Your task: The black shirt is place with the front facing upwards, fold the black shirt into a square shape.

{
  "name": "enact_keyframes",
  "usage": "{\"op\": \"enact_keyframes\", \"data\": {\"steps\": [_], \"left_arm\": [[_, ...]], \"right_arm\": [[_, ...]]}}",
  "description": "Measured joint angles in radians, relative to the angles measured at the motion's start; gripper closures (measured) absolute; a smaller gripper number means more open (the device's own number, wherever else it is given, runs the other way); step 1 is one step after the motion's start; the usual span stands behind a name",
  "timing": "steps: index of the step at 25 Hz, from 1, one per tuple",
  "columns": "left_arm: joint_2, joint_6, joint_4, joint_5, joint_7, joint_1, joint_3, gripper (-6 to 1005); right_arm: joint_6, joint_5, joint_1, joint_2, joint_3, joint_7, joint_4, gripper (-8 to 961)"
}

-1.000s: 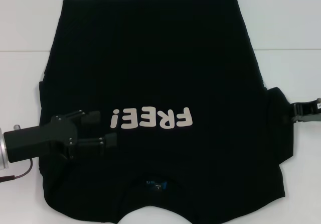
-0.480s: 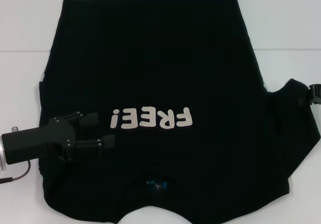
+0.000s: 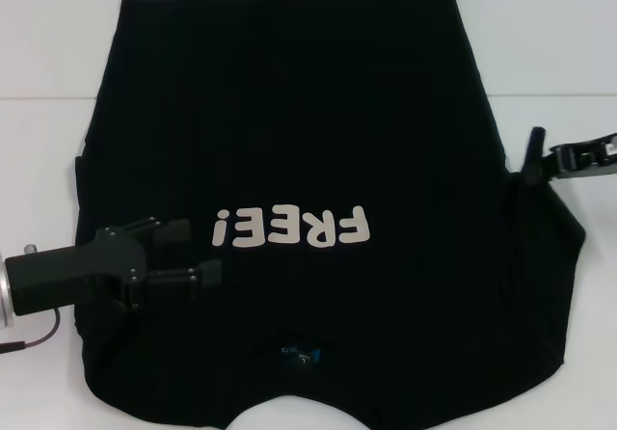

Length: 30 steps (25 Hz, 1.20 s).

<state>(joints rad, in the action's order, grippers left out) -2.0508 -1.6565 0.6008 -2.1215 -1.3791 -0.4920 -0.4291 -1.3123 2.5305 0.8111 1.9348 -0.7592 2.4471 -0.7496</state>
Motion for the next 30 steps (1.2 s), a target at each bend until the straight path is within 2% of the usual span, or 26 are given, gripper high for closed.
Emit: {"op": "enact_keyframes", "data": {"steps": [11, 20, 22, 26, 30], "left_arm": [[0.000, -0.003, 0.001, 0.000, 0.000, 0.000, -0.001, 50], [0.000, -0.002, -0.001, 0.000, 0.000, 0.000, -0.002, 50], [0.000, -0.001, -0.002, 0.000, 0.000, 0.000, -0.002, 50], [0.000, -0.003, -0.003, 0.000, -0.001, 0.000, -0.001, 50], [0.000, -0.002, -0.005, 0.001, -0.007, 0.001, 0.000, 50]], "right_arm": [[-0.027, -0.025, 0.034, 0.040, -0.026, -0.035, 0.010, 831], [-0.057, -0.071, 0.039, 0.047, -0.028, -0.059, 0.024, 784], [-0.101, -0.145, 0.038, 0.044, -0.023, -0.098, 0.046, 774], [-0.148, -0.287, 0.026, 0.015, -0.016, -0.157, 0.118, 753], [-0.135, -0.329, -0.003, -0.003, 0.022, -0.184, 0.156, 564]]}}
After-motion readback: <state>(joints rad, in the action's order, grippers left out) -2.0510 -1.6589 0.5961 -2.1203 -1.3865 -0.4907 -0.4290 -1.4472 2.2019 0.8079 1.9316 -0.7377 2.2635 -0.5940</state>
